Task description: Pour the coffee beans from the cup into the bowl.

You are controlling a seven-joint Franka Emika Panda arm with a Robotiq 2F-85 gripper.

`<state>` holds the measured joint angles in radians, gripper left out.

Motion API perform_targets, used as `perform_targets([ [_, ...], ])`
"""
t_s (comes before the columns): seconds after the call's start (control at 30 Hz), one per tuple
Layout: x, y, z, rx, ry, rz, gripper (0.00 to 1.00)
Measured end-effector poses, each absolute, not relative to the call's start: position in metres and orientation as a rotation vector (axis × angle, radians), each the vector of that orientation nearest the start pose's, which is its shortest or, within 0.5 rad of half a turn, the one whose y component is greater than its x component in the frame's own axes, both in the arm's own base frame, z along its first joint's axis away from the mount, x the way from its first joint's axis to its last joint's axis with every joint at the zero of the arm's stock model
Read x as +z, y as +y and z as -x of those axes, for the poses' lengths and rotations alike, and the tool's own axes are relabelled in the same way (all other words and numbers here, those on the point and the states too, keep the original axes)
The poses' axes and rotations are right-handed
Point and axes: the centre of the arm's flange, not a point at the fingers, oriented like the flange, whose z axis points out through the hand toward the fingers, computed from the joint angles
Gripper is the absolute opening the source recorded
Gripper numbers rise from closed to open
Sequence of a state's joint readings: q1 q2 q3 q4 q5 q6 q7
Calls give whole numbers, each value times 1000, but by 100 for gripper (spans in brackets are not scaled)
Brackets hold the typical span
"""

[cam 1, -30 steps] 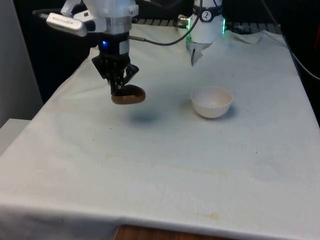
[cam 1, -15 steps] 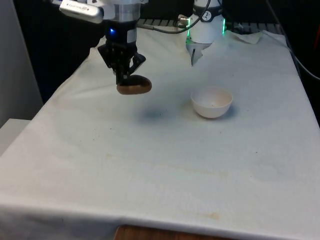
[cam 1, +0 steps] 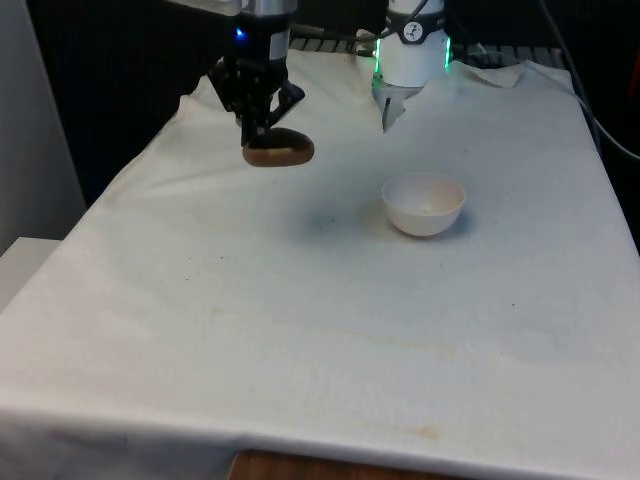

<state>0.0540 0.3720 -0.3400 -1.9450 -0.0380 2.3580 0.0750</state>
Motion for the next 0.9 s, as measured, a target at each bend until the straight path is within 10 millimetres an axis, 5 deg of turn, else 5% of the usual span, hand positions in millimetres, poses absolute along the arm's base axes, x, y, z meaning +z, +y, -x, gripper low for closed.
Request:
perform_targets([
  [0.9,342,-117,-598,-28,500,3377,0],
])
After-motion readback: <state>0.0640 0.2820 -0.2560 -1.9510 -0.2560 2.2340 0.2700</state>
